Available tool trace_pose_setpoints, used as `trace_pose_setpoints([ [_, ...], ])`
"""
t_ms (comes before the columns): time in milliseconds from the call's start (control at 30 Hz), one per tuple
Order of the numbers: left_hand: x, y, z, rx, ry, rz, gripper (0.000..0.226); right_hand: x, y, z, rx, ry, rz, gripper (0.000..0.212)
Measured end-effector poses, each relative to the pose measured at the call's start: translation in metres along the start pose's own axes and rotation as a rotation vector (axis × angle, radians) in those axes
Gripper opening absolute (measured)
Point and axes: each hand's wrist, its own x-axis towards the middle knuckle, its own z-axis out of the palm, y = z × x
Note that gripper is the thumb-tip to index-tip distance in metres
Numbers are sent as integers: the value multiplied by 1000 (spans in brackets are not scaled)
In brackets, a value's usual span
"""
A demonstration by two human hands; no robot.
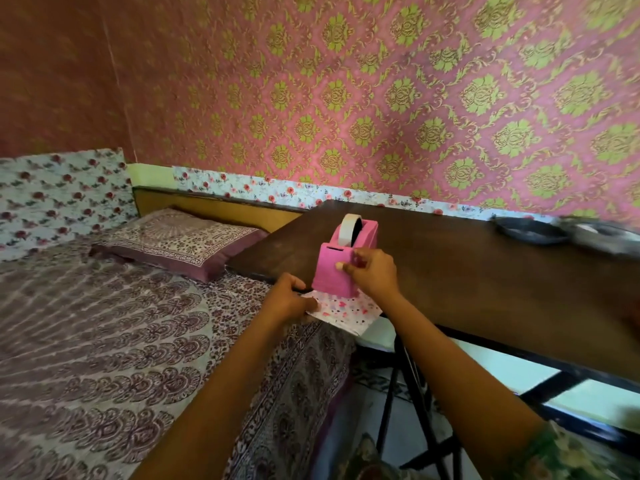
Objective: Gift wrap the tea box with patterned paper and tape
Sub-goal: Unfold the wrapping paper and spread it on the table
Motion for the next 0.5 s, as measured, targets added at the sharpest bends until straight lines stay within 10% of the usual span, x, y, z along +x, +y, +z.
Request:
trace_pose_setpoints([
  [500, -49, 8, -21, 77, -82, 29, 20, 21, 2, 6, 41, -31, 86, 43],
])
